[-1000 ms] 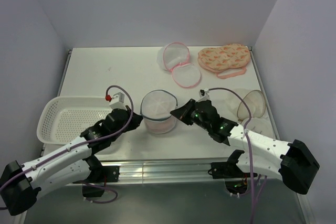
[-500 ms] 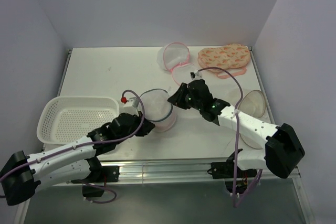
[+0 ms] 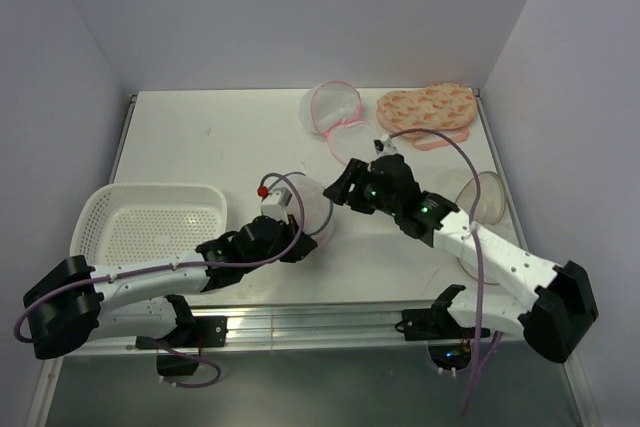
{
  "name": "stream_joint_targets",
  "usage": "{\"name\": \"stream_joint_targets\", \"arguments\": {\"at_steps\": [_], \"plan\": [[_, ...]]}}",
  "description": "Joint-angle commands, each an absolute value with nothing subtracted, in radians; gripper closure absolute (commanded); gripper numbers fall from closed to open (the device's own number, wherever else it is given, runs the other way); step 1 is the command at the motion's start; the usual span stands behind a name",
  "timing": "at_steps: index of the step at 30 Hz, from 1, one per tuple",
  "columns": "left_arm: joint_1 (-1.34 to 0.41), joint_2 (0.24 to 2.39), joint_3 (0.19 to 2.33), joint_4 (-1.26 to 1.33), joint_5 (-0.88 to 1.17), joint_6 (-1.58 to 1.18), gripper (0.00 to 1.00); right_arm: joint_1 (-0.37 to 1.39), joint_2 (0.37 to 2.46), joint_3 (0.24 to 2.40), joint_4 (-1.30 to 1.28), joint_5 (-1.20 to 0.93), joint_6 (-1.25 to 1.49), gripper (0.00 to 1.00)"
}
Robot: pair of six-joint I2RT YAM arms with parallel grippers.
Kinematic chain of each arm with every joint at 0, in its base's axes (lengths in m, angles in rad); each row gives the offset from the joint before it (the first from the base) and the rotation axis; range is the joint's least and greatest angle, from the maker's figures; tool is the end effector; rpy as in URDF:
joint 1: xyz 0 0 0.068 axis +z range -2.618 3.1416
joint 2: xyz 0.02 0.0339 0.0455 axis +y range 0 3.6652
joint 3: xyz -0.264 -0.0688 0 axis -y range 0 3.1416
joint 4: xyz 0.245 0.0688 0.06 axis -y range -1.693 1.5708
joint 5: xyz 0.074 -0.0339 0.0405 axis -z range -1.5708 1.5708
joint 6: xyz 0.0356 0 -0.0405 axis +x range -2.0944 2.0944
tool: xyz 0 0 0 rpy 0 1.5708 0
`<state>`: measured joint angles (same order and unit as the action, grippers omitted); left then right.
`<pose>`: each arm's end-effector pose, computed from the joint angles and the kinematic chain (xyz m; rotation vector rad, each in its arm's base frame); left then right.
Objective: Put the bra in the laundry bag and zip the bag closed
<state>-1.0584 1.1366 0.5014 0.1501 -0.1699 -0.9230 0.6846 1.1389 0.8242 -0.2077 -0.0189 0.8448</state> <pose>0.1221 -0.2047 0.2051 0.0363 2.2201 -1.0155 0.1979 0.1624 0.2798 0.1668 2.2303 0.9104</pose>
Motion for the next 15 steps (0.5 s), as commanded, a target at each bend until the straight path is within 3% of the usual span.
{"name": "stream_joint_targets", "arguments": {"at_steps": [1, 13, 15], "plan": [[-1.068, 1.15, 0.558, 0.229, -0.163, -0.927, 1.0, 0.706, 1.048, 0.75, -0.204, -0.025, 0.911, 0.35], [-1.074, 1.147, 0.568, 0.219, -0.163, -0.927, 1.0, 0.833, 1.078, 0.589, 0.058, -0.012, 1.121, 0.37], [-1.075, 1.146, 0.568, 0.215, -0.164, -0.927, 1.0, 0.834, 1.086, 0.578, 0.083, -0.006, 1.141, 0.41]]}}
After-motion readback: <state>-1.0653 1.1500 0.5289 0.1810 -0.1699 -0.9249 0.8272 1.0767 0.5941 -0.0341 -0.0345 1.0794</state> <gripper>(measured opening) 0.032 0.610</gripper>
